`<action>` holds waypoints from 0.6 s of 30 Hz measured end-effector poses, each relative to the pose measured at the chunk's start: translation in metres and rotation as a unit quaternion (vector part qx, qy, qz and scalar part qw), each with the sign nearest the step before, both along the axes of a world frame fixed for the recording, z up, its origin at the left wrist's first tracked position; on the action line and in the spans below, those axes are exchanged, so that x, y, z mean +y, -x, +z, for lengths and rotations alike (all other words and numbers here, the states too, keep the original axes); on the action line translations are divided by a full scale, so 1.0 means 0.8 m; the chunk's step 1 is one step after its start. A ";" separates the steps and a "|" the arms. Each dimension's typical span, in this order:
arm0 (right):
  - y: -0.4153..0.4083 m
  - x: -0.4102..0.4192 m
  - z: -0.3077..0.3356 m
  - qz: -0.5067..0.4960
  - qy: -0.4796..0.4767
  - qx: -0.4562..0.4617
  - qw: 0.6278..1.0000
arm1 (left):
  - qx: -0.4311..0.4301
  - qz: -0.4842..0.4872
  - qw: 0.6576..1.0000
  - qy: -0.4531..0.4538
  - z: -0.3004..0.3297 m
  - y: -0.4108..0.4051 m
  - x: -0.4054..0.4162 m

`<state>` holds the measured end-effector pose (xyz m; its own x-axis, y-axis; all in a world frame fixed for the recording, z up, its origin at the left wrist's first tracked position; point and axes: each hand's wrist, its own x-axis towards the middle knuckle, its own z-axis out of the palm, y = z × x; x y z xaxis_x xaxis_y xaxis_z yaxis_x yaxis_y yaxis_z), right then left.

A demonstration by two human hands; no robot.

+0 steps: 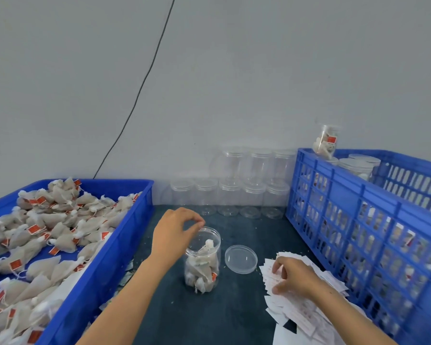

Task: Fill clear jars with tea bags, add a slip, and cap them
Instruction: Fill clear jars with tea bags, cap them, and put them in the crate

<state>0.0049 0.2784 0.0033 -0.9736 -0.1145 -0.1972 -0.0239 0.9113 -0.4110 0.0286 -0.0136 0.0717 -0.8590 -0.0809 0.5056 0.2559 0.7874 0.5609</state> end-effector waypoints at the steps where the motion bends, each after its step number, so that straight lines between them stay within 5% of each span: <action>1: -0.001 -0.002 0.001 0.000 -0.015 0.007 1.000 | 0.014 -0.009 0.998 -0.067 -0.005 -0.001 0.000; 6: 0.002 -0.008 0.013 0.002 -0.017 0.049 0.999 | -0.053 -0.117 0.938 -0.323 -0.063 -0.014 0.013; 13: 0.002 -0.052 0.087 0.013 -0.015 0.157 0.987 | -0.068 -0.106 0.929 -0.349 -0.128 -0.006 0.031; 18: 0.000 -0.108 0.142 0.076 0.169 0.149 0.971 | -0.038 -0.109 0.931 -0.346 -0.151 -0.001 0.028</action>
